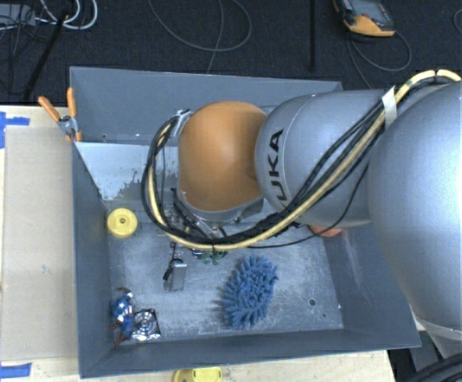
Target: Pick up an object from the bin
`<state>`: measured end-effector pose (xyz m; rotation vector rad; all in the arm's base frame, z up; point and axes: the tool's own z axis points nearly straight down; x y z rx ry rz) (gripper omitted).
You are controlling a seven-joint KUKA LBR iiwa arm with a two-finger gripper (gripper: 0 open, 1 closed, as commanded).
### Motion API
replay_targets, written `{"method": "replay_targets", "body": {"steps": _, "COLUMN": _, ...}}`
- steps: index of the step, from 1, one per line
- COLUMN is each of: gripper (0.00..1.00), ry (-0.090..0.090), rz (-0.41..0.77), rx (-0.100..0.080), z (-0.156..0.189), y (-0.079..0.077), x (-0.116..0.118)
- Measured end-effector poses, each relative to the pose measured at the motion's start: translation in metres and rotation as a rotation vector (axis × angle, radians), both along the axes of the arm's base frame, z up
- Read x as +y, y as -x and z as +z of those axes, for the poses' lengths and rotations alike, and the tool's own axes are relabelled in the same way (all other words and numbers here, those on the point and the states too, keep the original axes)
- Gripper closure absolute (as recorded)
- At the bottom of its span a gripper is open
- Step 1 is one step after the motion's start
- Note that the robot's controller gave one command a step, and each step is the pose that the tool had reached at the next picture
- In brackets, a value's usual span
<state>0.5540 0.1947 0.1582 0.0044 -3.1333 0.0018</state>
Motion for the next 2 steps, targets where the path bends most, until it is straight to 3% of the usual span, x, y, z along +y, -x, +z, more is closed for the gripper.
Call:
{"method": "replay_targets", "body": {"steps": 1, "gripper": 0.0, "ry": -0.001, "rz": -0.004, "rx": -0.007, "z": 0.005, "y": -0.002, "x": -0.001}}
{"method": "replay_targets", "body": {"steps": 2, "gripper": 0.0, "ry": -0.002, "rz": 0.021, "rx": -0.01, "z": -0.015, "y": 0.049, "x": -0.038}}
